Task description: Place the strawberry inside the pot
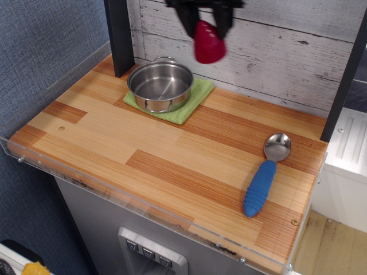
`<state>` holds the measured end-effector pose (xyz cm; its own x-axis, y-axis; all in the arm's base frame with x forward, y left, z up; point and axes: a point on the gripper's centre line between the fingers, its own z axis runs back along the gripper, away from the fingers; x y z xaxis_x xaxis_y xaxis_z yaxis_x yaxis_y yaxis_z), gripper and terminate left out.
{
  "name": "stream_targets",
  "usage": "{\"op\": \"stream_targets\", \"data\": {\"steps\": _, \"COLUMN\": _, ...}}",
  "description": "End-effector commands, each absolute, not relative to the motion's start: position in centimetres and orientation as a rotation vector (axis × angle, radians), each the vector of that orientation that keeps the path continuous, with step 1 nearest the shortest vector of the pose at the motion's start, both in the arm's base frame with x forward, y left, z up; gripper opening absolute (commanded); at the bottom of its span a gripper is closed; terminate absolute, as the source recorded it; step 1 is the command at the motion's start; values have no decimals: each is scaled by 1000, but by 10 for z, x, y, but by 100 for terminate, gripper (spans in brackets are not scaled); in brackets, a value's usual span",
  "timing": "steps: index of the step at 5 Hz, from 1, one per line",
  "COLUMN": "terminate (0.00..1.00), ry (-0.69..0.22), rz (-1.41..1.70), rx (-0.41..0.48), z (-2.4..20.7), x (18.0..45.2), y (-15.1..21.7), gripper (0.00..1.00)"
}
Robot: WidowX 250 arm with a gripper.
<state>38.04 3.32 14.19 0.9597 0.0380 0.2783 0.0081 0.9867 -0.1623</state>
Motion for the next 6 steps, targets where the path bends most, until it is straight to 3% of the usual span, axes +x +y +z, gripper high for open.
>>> {"op": "stream_targets", "data": {"steps": 1, "terminate": 0, "ry": -289, "rz": 22, "rx": -42, "z": 140, "x": 379, "y": 86, "gripper": 0}}
{"op": "stream_targets", "data": {"steps": 3, "terminate": 0, "ry": -245, "rz": 56, "rx": -22, "z": 97, "x": 378, "y": 105, "gripper": 0}}
{"op": "stream_targets", "data": {"steps": 5, "terminate": 0, "ry": -220, "rz": 107, "rx": -55, "z": 64, "x": 380, "y": 101, "gripper": 0}}
{"op": "stream_targets", "data": {"steps": 6, "terminate": 0, "ry": -218, "rz": 151, "rx": -63, "z": 60, "x": 379, "y": 102, "gripper": 100}}
